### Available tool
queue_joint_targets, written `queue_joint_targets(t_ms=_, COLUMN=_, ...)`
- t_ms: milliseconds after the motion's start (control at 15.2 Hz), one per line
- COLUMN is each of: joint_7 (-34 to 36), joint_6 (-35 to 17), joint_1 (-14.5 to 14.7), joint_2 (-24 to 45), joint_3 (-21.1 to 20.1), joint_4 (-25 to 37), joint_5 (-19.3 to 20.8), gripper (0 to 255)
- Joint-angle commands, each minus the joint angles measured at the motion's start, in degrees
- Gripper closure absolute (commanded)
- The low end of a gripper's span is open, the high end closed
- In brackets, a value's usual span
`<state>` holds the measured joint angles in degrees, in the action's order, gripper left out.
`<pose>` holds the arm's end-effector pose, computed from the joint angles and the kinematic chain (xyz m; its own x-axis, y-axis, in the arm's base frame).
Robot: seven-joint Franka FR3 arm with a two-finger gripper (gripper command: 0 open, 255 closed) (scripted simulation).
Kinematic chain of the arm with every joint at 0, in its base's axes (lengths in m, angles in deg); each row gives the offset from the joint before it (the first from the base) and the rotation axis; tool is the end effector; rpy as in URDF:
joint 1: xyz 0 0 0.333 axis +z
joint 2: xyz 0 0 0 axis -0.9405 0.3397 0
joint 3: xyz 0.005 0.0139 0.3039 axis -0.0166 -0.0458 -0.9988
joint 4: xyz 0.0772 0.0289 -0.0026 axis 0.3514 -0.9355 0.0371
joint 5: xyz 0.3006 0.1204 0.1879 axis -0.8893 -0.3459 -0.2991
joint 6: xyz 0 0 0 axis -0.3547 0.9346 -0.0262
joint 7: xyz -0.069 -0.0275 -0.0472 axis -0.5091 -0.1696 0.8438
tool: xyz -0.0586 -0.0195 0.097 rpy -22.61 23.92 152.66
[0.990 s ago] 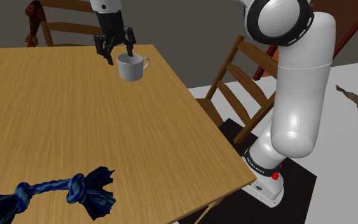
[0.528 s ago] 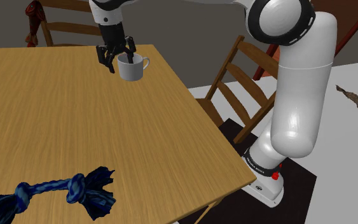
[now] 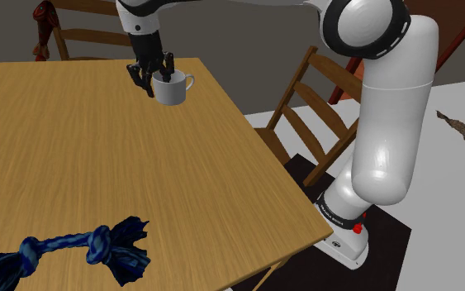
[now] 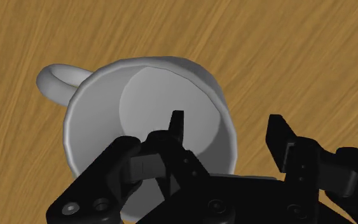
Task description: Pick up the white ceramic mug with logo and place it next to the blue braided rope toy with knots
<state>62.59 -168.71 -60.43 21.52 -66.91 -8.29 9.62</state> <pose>0.5916 0.2477 0.4534 0.9812 0.1413 -0.1314 0.1521 -0.9854 0.0766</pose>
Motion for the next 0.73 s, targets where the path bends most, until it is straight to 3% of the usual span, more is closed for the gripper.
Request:
queue_joint_targets(t_ms=0, joint_7=0.0, joint_6=0.0, joint_1=0.0, joint_2=0.0, joint_3=0.0, joint_4=0.0, joint_5=0.0, gripper=255)
queue_joint_targets(t_ms=660, joint_7=-0.09, joint_6=1.52, joint_1=0.11, joint_2=-0.01, joint_3=-0.03, joint_4=1.52, joint_5=-0.03, gripper=255)
